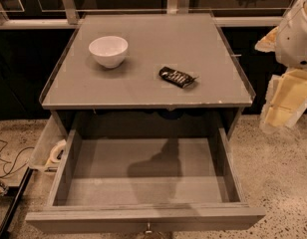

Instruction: Place rxbar chocolate into top drawer

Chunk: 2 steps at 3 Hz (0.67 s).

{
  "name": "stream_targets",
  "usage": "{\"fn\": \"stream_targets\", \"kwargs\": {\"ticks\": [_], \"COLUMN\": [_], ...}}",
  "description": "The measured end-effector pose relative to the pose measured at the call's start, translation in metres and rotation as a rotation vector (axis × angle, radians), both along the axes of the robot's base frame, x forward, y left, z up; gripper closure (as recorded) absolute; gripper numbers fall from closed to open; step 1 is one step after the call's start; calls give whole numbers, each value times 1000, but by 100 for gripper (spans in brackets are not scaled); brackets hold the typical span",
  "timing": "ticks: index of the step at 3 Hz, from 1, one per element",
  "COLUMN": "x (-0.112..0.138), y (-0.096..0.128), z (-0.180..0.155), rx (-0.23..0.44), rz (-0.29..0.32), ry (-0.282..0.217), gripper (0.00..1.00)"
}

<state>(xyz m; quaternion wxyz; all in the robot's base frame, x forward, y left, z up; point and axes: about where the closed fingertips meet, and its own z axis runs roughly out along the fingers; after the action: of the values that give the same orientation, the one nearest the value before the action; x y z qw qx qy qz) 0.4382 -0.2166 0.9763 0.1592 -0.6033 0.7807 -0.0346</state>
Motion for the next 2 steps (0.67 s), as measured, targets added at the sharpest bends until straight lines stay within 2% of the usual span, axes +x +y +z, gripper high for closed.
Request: {"fn": "stream_targets", "kwargs": {"ticks": [1,2], "x": [0,17], "y": [0,7], "z": [0,-2], "rx": [0,13], "rz": [0,36], "ry": [0,-29], "gripper": [0,0]}}
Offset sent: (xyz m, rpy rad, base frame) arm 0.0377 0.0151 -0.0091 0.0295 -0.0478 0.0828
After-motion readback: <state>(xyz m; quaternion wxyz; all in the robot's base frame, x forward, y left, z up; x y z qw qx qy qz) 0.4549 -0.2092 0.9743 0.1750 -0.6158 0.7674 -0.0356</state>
